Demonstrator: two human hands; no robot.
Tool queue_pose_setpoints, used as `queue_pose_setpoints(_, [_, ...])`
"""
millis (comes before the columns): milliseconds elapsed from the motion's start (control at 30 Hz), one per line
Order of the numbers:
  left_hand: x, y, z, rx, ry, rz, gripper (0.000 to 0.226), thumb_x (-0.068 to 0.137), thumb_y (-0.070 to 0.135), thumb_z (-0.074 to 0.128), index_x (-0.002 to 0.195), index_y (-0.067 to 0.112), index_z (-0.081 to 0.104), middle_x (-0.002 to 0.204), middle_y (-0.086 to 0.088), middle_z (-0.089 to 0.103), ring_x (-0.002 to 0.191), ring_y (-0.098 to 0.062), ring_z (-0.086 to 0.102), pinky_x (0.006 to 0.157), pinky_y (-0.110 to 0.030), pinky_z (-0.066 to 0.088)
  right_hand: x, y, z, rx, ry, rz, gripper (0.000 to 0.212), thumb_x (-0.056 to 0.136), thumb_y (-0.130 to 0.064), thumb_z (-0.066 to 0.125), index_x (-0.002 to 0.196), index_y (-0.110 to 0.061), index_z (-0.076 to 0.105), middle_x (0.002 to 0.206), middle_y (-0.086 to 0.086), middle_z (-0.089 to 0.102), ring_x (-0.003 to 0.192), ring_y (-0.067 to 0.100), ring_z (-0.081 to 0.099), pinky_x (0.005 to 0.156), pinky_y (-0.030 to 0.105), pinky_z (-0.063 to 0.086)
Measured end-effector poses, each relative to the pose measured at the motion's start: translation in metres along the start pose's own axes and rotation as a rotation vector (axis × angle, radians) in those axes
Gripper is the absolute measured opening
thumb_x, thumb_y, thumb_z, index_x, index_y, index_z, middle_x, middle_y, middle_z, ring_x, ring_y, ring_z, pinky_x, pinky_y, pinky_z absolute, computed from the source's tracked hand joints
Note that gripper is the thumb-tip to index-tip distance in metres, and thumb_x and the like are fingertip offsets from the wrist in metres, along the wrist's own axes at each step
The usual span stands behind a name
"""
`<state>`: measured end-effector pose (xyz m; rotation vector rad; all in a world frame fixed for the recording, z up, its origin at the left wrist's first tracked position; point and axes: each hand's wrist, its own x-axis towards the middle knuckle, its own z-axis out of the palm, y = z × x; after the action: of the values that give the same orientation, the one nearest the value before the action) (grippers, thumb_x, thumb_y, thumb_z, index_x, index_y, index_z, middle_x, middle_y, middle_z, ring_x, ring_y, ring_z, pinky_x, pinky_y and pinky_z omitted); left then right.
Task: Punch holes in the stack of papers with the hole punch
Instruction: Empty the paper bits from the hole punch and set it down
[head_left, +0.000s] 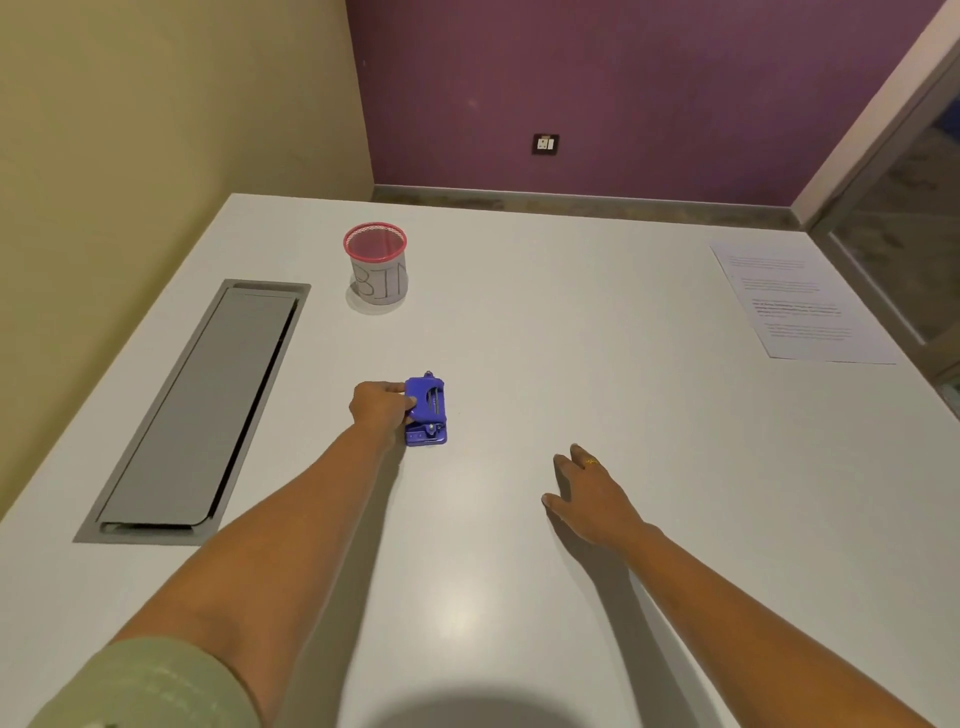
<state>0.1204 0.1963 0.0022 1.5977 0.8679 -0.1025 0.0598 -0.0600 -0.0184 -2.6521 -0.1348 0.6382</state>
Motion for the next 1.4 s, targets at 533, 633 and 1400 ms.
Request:
queue_pose_setpoints(533, [0.007, -0.002, -0.017, -0.135, 0.073, -0.068, 0.029, 0.082, -0.015, 0.054, 0.109, -0.007, 0.061, 0.095, -0.015, 0.060, 0.057, -0.018, 0.057, 0.049, -0.024, 0.054, 0.004, 0.004, 0.000, 0.012, 0.018, -0.012, 0.062, 0.092, -0.031, 0.051, 0.145, -0.015, 0.025, 0.158, 0.003, 0.009, 0.145, 0.014, 0.010, 0.112, 0.028, 0.024])
queue_pose_setpoints(633, [0.005, -0.005, -0.018, -0.166, 0.068, -0.067, 0.030, 0.082, -0.014, 0.055, 0.110, -0.006, 0.061, 0.100, -0.020, 0.063, 0.063, -0.023, 0.060, 0.048, -0.023, 0.054, 0.004, 0.005, 0.000, 0.008, 0.018, -0.013, 0.062, 0.092, -0.031, 0.051, 0.145, -0.015, 0.025, 0.158, 0.003, 0.009, 0.145, 0.014, 0.010, 0.112, 0.029, 0.025])
queue_pose_setpoints(1400, [-0.053, -0.008, -0.010, -0.487, -0.270, -0.135, 0.026, 0.096, 0.006, 0.042, 0.109, -0.006, 0.060, 0.067, -0.010, 0.071, 0.064, -0.018, 0.065, 0.066, -0.030, 0.055, -0.005, -0.128, -0.005, 0.853, 0.105, -0.282, 0.041, 0.092, -0.015, 0.053, 0.132, -0.022, 0.050, 0.106, -0.006, 0.065, 0.093, 0.001, 0.060, 0.083, 0.006, 0.043])
